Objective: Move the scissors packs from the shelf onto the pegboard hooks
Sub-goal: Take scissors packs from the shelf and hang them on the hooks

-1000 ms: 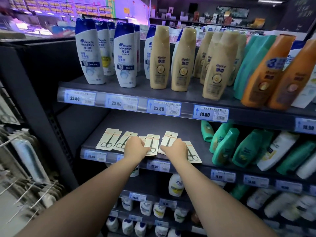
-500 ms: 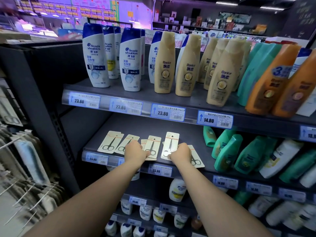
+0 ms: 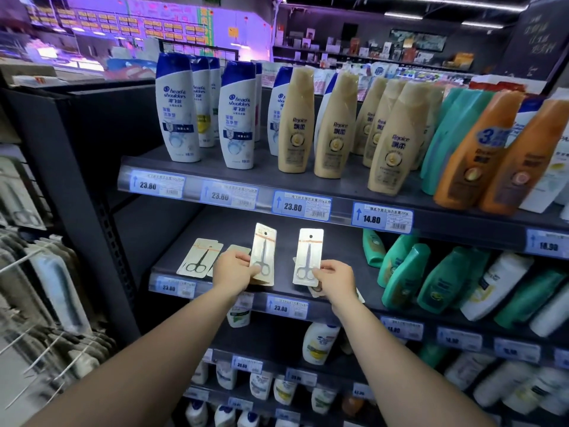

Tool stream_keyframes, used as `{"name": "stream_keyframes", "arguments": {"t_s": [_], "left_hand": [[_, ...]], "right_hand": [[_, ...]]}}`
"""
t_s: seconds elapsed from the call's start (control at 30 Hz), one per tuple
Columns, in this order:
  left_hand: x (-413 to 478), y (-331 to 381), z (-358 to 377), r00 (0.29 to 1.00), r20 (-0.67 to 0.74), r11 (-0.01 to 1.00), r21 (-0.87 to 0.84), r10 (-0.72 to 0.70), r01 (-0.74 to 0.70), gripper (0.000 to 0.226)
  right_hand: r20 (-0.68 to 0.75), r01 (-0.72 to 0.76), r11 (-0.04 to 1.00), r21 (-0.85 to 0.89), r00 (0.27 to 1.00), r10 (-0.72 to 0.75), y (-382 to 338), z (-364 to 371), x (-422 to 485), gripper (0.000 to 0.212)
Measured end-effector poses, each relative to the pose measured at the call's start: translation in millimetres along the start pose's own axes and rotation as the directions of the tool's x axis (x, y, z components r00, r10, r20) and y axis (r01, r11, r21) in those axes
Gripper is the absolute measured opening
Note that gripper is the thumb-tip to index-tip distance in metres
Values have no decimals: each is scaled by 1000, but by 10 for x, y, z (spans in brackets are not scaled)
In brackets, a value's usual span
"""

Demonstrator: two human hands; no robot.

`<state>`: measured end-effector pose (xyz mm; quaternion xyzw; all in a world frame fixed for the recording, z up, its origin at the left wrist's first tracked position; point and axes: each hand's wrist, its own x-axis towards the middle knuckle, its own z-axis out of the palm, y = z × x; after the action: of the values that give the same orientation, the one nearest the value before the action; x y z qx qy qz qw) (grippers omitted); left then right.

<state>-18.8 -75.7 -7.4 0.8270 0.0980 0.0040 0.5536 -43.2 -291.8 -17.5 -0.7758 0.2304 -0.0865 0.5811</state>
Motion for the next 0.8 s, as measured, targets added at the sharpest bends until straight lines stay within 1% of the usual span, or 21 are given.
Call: {"name": "stream_keyframes", "arguments": {"t_s": [0.1,0.17,0.27,0.3,0.4,0.57,0.7,0.8], "left_hand": [[-42,-35,-109,999,38,987,-160,26,-20,22],[-132,-63,-216,998,53,961,-277,17,-2,24],[-340,-145,-419,999,33,927,-375,11,2,29],[-417,-187,-490,1000,10,923,-385,11,-6,28],[-677,-317,-699,999,-47,917,-397,27,-43,13],[-1065,-464,-1148,982,-178,902,-412,62,-132,14],[-1387,-533,-1583,966,-242,872,-449,89,-193,18],[-1537,-605,-1927,946,-320,858,-469,55,-209,16]], "right_hand": [[50,35,992,123,998,-42,-59,-62,-168,8],[100,57,982,181,992,-76,-88,-54,-343,9],[187,53,975,217,978,-95,-69,34,-591,12],[213,57,975,216,971,-104,-73,74,-676,11],[277,88,972,218,949,-148,-149,198,-943,10],[388,189,955,229,882,-268,-351,441,-1354,5],[462,258,931,260,813,-354,-542,716,-1669,17],[506,287,919,270,770,-389,-689,959,-1903,16]]}}
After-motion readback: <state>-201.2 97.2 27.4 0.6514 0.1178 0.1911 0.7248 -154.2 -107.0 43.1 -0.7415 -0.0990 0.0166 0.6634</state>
